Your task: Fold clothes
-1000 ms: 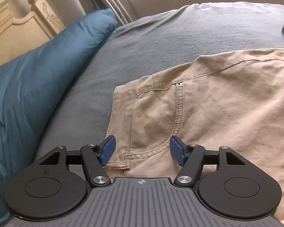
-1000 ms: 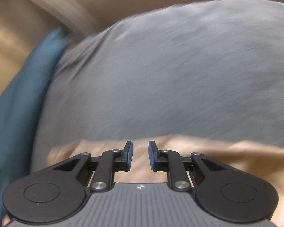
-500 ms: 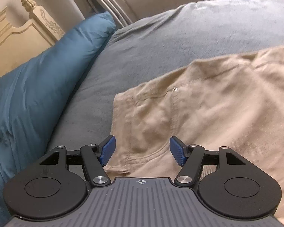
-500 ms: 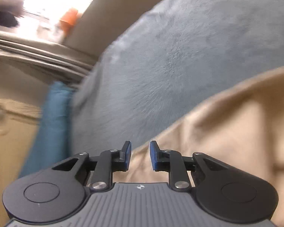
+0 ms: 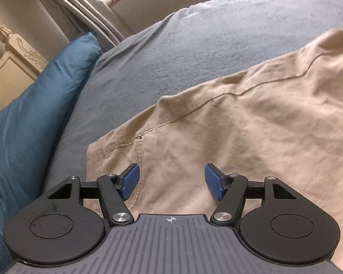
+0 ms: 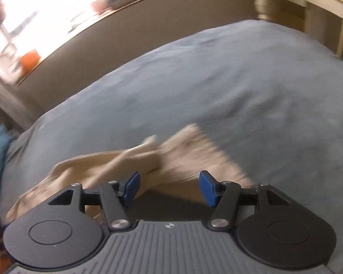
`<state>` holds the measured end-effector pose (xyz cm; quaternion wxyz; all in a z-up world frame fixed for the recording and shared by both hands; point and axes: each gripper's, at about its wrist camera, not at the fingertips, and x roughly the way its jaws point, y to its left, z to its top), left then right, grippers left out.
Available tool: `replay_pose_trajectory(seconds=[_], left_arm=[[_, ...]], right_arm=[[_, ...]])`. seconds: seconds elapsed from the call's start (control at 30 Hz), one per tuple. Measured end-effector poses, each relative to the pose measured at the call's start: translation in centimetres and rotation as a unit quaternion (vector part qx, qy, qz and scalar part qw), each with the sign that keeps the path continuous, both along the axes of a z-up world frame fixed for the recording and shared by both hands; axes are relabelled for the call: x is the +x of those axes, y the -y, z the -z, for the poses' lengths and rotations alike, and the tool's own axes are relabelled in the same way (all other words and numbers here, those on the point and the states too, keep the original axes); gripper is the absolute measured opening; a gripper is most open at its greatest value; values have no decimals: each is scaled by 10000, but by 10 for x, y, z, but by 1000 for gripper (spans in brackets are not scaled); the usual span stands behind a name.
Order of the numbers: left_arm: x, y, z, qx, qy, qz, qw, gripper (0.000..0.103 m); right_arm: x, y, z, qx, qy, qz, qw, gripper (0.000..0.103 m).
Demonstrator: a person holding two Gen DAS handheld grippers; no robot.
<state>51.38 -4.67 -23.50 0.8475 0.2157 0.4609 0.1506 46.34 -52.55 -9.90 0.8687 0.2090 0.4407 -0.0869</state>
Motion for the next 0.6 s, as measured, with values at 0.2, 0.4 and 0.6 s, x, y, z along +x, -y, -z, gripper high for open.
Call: replay_pose_trajectory(seconds=[0.2, 0.4, 0.6], left_arm=[[6, 6, 4, 275, -191, 174, 9993, 65], [12, 10, 7, 325, -220, 40, 9992, 65], [13, 12, 8, 377, -231, 32, 9990, 65]], right_arm=[[11, 34, 32, -72, -126, 295, 9995, 60], [-22, 14, 26, 230, 662, -634, 9955, 67], [-12, -25, 49, -796, 219, -1429, 9863, 65]])
